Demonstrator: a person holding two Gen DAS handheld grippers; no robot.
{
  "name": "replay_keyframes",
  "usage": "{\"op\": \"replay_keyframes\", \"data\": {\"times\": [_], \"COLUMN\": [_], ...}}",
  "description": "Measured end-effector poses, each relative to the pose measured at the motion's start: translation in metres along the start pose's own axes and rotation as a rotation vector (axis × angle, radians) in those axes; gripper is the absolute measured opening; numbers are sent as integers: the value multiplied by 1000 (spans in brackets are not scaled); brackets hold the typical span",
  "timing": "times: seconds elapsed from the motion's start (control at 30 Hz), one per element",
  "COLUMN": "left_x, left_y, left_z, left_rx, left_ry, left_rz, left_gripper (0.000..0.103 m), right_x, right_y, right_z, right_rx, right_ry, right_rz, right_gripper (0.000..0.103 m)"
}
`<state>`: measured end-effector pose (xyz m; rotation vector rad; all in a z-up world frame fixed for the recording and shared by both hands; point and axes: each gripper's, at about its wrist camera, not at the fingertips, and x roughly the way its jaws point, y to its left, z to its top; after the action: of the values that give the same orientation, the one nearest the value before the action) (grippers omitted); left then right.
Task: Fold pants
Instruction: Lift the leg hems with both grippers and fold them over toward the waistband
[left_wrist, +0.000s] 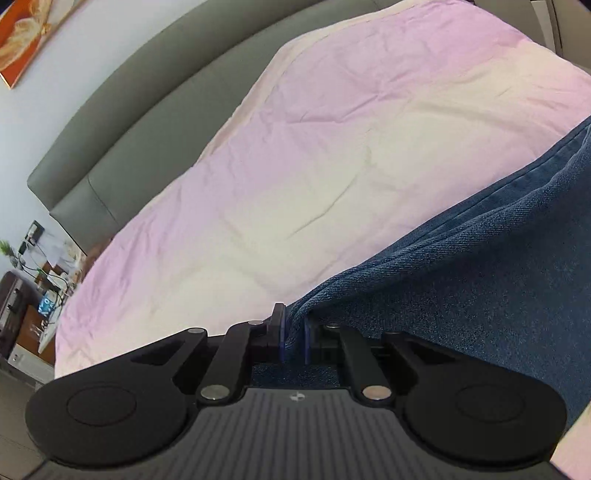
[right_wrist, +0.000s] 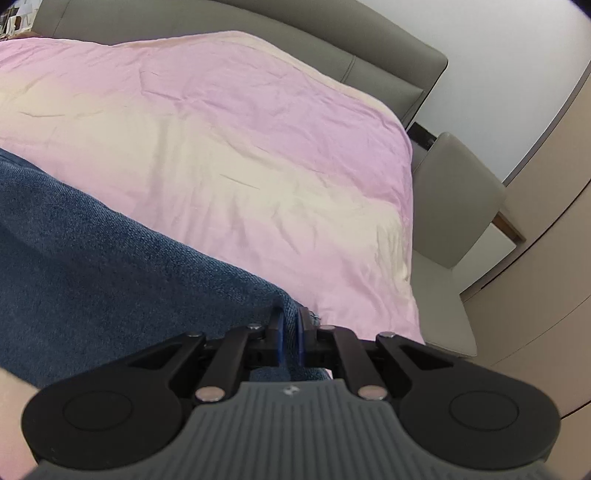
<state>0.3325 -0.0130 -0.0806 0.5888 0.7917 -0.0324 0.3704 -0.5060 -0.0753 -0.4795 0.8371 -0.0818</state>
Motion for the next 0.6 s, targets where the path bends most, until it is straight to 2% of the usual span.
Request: {"op": "replay_keyframes", "data": {"times": [0.2,0.33,0.47,0.6], "left_x": [61,77,61,39], "left_y": [-7,-14,-15,-2], "left_z": [-13,-23,-27,-22], "left_rx": [-22,-19,-21,-23], "left_ry": [111,141,82,23], "left_rz": [-52,-56,-18,-5], "left_gripper": [9,8,9,9], "right_x": [79,111,123,111], "right_y": [23,33,33,24], "right_z": [12,12,18,25], "right_rx": [-90,-124,-137,-102], "right_ry": [117,170,191,178], "right_rz": [43,53,53,43], "right_gripper": [0,0,0,0]}}
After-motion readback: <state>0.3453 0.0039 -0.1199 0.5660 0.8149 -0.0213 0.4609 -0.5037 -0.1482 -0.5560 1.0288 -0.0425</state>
